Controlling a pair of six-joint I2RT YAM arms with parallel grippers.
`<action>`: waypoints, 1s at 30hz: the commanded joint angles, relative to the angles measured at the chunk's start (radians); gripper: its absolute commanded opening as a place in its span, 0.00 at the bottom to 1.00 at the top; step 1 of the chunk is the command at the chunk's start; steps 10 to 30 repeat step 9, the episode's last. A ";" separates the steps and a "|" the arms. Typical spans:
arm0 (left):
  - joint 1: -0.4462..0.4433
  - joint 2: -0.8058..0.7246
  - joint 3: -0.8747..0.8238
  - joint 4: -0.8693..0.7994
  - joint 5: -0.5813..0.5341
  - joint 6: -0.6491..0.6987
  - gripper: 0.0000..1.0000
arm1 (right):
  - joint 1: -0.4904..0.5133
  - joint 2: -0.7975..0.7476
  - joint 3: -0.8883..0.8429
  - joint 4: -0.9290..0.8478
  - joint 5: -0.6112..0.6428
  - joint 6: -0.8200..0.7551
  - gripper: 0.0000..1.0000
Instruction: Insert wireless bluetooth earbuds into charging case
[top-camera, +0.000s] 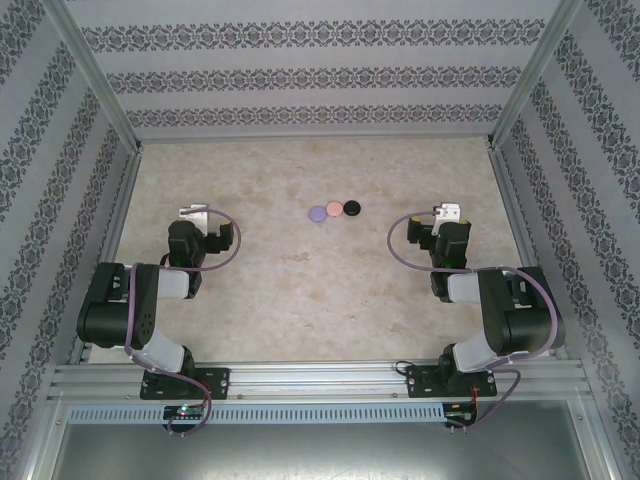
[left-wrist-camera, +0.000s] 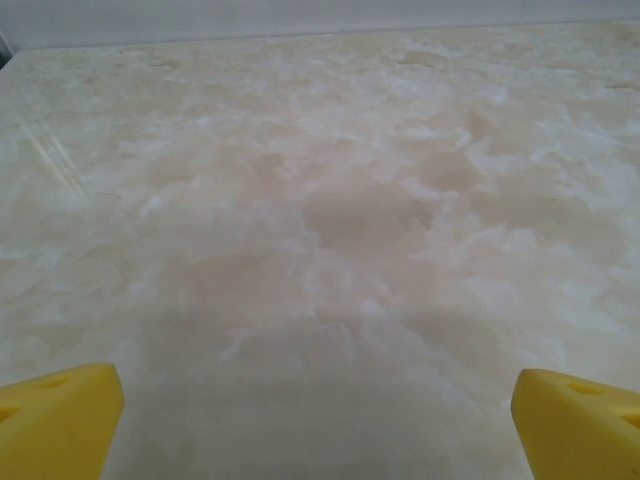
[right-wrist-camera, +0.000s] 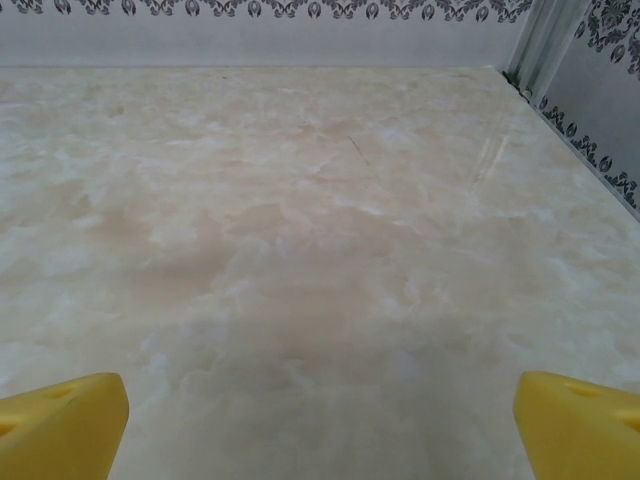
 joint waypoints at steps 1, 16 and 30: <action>0.007 0.002 0.004 -0.008 0.024 -0.019 1.00 | -0.005 0.000 0.026 0.013 -0.047 0.004 0.98; 0.005 -0.001 0.003 -0.004 0.023 -0.019 1.00 | -0.027 -0.006 0.026 0.005 -0.128 -0.002 0.98; 0.005 -0.001 0.003 -0.004 0.023 -0.019 1.00 | -0.027 -0.006 0.026 0.005 -0.128 -0.002 0.98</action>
